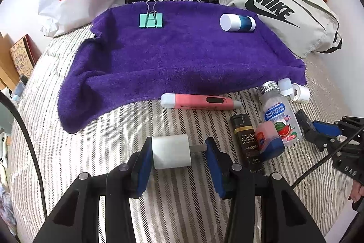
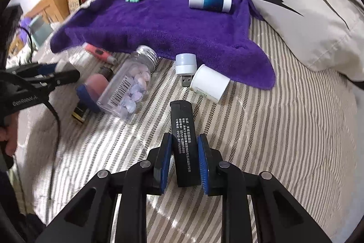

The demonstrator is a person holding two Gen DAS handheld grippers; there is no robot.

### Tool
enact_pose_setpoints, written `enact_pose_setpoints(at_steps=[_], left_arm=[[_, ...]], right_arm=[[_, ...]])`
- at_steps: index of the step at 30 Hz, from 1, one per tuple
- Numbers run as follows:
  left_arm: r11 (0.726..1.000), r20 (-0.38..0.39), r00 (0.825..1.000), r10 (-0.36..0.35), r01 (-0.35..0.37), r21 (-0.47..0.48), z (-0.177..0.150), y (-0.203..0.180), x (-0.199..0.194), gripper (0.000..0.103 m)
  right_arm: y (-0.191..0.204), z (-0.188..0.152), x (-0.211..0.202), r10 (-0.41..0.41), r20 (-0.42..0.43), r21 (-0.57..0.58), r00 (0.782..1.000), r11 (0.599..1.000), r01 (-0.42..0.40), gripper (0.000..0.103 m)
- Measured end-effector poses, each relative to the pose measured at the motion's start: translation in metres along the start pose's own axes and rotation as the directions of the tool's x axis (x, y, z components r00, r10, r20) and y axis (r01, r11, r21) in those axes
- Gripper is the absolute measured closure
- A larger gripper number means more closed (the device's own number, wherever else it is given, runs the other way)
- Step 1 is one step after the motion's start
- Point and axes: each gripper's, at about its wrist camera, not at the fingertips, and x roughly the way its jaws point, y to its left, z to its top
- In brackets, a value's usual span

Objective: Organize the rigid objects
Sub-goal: 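Place the charger cube by the clip while the right tool sets the black box by the container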

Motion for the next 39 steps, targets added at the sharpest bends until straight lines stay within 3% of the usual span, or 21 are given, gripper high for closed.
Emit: enact_pose_setpoints(at_steps=[7,11,18,27,39], left_arm=[[1.000,0.012,1.000,0.008,-0.008,-0.003,0.003,0.004,-0.010,0.060],[1.000,-0.003,1.000,0.012,-0.012,0.002,0.000,0.003,-0.006,0.060],[1.000,-0.019,1.000,0.014,-0.013,0.012,-0.003,0.000,-0.001,0.060],[1.000,0.003,1.000,0.013,-0.013,-0.001,0.000,0.009,-0.013,0.060],[1.000,0.042,0.999,0.004,-0.003,-0.022,0.019,0.027,-0.030,0.060]], right_arm=[[-0.002,-0.002,-0.014,0.039,0.025,0.023,0.999,0.999,-0.040,0.081],[0.000,-0.006,0.001,0.019,-0.024,0.007,1.000,1.000,-0.019,0.081],[0.010,-0.009,0.005,-0.024,-0.012,-0.058,1.000,0.998,0.024,0.080],[-0.002,-0.007,-0.014,0.066,0.034,-0.007,0.997,0.998,-0.066,0.082],[-0.002,0.029,-0.032,0.093,0.093,-0.012,0.991,0.996,-0.093,0.082]])
